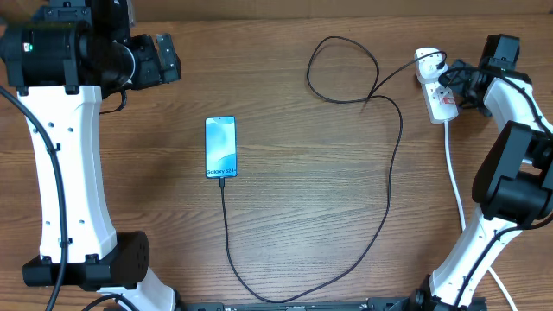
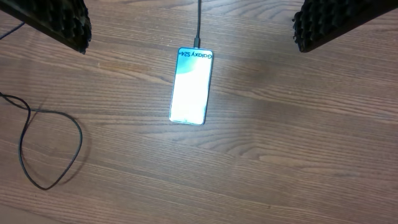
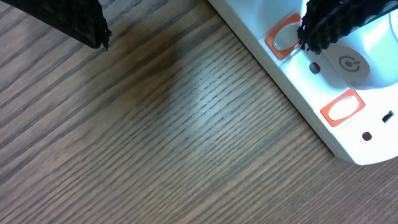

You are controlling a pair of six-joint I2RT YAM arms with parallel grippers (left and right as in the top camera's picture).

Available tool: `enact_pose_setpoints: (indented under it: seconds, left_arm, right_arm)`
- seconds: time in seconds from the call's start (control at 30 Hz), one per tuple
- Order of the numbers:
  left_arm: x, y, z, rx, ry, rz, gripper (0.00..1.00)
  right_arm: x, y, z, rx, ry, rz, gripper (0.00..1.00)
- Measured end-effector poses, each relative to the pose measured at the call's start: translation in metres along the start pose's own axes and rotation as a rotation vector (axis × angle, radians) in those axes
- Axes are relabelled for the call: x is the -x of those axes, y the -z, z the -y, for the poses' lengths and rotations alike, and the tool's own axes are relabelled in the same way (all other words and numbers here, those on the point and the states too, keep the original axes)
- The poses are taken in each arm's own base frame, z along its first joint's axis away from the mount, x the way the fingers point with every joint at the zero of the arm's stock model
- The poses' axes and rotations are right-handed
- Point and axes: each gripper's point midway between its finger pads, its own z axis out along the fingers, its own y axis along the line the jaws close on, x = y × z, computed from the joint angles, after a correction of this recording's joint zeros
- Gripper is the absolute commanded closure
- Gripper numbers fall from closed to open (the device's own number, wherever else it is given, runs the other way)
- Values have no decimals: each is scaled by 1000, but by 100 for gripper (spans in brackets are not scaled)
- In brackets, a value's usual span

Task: Plug charger to phone and switch on socket

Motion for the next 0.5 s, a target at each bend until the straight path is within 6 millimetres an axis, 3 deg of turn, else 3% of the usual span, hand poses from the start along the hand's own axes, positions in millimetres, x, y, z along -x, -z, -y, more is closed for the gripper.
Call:
enact_pose_setpoints:
  seconds: [0.5]
  left_arm:
    - [0,0,0,0,0,0,1]
  right_arm:
    - [-5,-7,1,-6,-5,-18,0]
